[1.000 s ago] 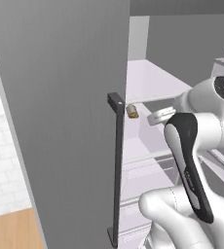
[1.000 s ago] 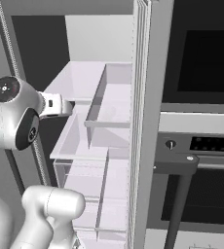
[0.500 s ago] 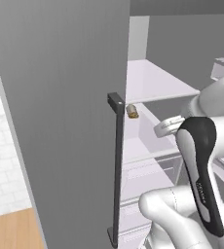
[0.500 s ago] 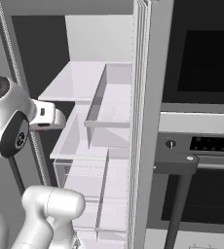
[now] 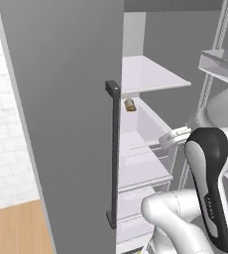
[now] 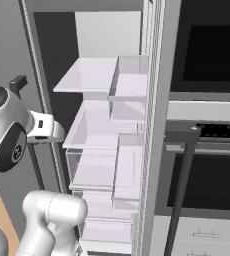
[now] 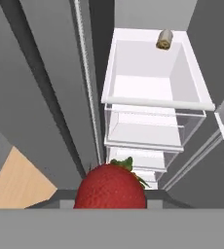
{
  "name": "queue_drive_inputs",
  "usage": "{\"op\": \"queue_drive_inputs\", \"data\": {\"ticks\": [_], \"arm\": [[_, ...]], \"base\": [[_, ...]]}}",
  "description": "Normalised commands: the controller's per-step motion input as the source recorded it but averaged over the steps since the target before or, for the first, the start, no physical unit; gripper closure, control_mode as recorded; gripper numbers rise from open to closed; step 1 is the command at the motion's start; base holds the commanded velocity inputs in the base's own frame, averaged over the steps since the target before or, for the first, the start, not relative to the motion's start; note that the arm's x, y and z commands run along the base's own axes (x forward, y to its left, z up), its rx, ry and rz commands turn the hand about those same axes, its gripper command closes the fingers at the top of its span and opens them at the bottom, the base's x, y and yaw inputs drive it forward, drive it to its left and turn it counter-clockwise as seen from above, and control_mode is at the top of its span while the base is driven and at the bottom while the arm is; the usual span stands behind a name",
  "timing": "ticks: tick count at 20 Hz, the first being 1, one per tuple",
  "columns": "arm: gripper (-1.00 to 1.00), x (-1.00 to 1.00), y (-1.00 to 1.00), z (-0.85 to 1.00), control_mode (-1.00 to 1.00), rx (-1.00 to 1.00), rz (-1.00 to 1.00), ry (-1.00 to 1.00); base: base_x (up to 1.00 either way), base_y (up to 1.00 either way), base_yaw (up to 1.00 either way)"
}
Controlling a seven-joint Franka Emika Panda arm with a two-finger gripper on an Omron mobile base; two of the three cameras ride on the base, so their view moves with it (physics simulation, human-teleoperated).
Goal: Take the strawberry from the fridge and place it on top of the pancake, located on the dining counter.
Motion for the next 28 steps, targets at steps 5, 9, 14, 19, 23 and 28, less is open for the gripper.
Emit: {"op": "queue_drive_inputs", "data": {"ticks": [5, 9, 14, 19, 23, 28], "arm": [[1.00, 0.00, 0.00, 0.00, 1.00, 0.00, 0.00, 0.00], [1.00, 0.00, 0.00, 0.00, 1.00, 0.00, 0.00, 0.00], [1.00, 0.00, 0.00, 0.00, 1.00, 0.00, 0.00, 0.00], [1.00, 0.00, 0.00, 0.00, 1.00, 0.00, 0.00, 0.00], [1.00, 0.00, 0.00, 0.00, 1.00, 0.00, 0.00, 0.00], [1.00, 0.00, 0.00, 0.00, 1.00, 0.00, 0.00, 0.00]], "base": [[-1.00, 0.30, -0.10], [-1.00, 0.19, -0.13], [-1.00, 0.00, -0.37], [-0.99, 0.00, -0.64], [-0.78, 0.00, -0.77], [-0.61, -0.02, -0.80]]}}
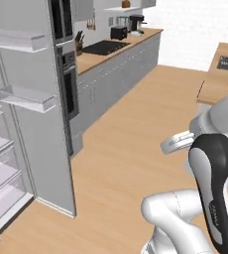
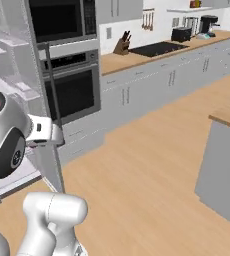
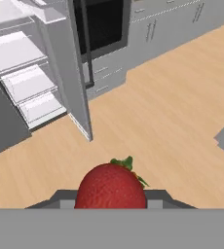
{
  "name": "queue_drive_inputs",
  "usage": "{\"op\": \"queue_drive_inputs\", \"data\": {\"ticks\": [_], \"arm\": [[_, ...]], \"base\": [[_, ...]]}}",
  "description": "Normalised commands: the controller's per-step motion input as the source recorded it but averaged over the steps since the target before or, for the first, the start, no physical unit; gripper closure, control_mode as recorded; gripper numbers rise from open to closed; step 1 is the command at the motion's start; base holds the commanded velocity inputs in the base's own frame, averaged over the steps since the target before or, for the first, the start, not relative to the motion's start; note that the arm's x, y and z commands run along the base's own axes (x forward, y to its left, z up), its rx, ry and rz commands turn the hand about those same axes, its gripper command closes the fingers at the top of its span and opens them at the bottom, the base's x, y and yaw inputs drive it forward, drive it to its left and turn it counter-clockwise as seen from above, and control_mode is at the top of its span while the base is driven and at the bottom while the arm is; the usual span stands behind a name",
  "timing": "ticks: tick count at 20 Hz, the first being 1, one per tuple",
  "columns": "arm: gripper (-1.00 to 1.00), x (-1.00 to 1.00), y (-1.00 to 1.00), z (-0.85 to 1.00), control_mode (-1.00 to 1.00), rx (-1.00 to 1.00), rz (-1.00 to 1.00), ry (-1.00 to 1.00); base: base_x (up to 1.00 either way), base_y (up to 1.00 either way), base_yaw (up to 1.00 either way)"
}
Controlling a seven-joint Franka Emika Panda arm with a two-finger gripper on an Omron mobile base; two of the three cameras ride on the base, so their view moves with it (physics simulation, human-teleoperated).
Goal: Take the strawberry from the fridge and place it on top of the pancake, located on the dining counter.
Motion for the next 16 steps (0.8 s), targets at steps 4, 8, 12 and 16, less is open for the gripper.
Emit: {"op": "queue_drive_inputs", "data": {"ticks": [4, 8, 12, 16], "arm": [[1.00, 0.00, 0.00, 0.00, 1.00, 0.00, 0.00, 0.00], [1.00, 0.00, 0.00, 0.00, 1.00, 0.00, 0.00, 0.00], [1.00, 0.00, 0.00, 0.00, 1.00, 0.00, 0.00, 0.00], [1.00, 0.00, 0.00, 0.00, 1.00, 0.00, 0.00, 0.00]], "base": [[-0.26, -0.52, -0.73], [0.00, -0.99, -0.45], [0.00, -1.00, -0.21], [0.00, -1.00, -0.09]]}}
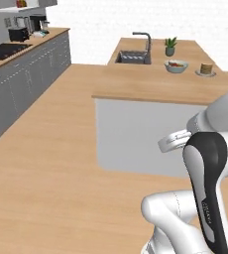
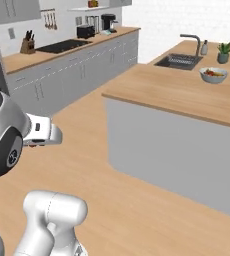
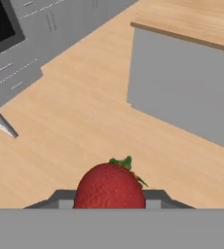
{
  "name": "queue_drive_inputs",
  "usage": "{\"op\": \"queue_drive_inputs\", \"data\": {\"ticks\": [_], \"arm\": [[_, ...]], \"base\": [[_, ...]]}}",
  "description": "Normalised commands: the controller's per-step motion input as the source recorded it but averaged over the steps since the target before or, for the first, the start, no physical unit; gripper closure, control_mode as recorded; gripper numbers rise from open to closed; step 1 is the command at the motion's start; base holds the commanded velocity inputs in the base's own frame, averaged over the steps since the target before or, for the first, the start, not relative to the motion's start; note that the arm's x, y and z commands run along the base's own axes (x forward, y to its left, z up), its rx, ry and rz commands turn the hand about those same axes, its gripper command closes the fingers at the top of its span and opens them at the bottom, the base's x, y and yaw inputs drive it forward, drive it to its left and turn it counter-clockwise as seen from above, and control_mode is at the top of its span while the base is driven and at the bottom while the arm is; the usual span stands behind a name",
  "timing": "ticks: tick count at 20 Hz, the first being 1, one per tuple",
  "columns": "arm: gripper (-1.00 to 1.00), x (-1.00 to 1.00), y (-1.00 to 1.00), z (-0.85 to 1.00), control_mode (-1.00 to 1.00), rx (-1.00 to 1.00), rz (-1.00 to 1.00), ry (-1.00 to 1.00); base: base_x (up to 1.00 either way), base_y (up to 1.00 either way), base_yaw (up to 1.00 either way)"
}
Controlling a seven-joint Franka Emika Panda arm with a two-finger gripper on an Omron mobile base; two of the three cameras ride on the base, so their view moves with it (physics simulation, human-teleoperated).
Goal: Take the strawberry from the fridge and place it on top of the pancake, located on the dining counter.
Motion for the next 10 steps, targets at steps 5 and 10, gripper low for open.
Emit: {"op": "queue_drive_inputs", "data": {"ticks": [5, 10], "arm": [[1.00, 0.00, 0.00, 0.00, 1.00, 0.00, 0.00, 0.00], [1.00, 0.00, 0.00, 0.00, 1.00, 0.00, 0.00, 0.00]], "base": [[0.15, -1.00, -0.01], [0.29, -1.00, 0.00]]}}
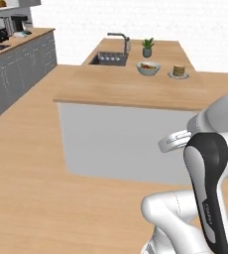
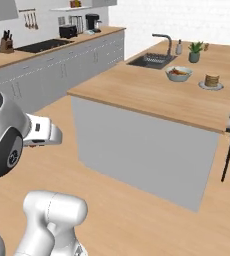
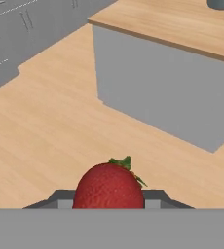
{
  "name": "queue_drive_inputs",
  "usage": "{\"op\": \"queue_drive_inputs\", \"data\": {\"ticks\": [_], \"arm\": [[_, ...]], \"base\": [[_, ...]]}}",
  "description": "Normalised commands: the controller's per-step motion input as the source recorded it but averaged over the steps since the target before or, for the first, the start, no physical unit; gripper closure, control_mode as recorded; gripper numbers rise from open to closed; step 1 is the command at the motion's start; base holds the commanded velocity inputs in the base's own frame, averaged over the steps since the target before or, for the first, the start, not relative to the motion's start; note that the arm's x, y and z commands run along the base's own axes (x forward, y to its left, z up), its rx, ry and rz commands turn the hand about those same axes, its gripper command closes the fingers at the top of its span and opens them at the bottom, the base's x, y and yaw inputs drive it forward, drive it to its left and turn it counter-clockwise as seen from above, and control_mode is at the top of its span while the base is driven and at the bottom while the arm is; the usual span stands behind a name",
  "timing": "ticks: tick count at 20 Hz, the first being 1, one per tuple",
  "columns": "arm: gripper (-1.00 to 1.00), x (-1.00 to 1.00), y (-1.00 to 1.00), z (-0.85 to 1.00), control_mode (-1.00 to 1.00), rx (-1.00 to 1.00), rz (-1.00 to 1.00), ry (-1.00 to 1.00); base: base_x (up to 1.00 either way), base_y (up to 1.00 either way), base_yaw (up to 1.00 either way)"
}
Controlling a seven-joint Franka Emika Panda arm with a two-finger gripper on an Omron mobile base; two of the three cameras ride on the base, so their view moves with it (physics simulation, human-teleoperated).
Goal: Take the strawberry from the fridge and place it on top of the pancake, located on the dining counter.
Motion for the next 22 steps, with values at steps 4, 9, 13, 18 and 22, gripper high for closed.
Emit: {"op": "queue_drive_inputs", "data": {"ticks": [4, 9, 13, 18, 22], "arm": [[1.00, 0.00, 0.00, 0.00, 1.00, 0.00, 0.00, 0.00], [1.00, 0.00, 0.00, 0.00, 1.00, 0.00, 0.00, 0.00], [1.00, 0.00, 0.00, 0.00, 1.00, 0.00, 0.00, 0.00], [1.00, 0.00, 0.00, 0.00, 1.00, 0.00, 0.00, 0.00], [1.00, 0.00, 0.00, 0.00, 1.00, 0.00, 0.00, 0.00]], "base": [[0.34, -1.00, 0.04], [0.57, -1.00, 0.14], [0.56, -1.00, 0.24], [0.50, -1.00, 0.26], [0.34, -1.00, 0.26]]}}
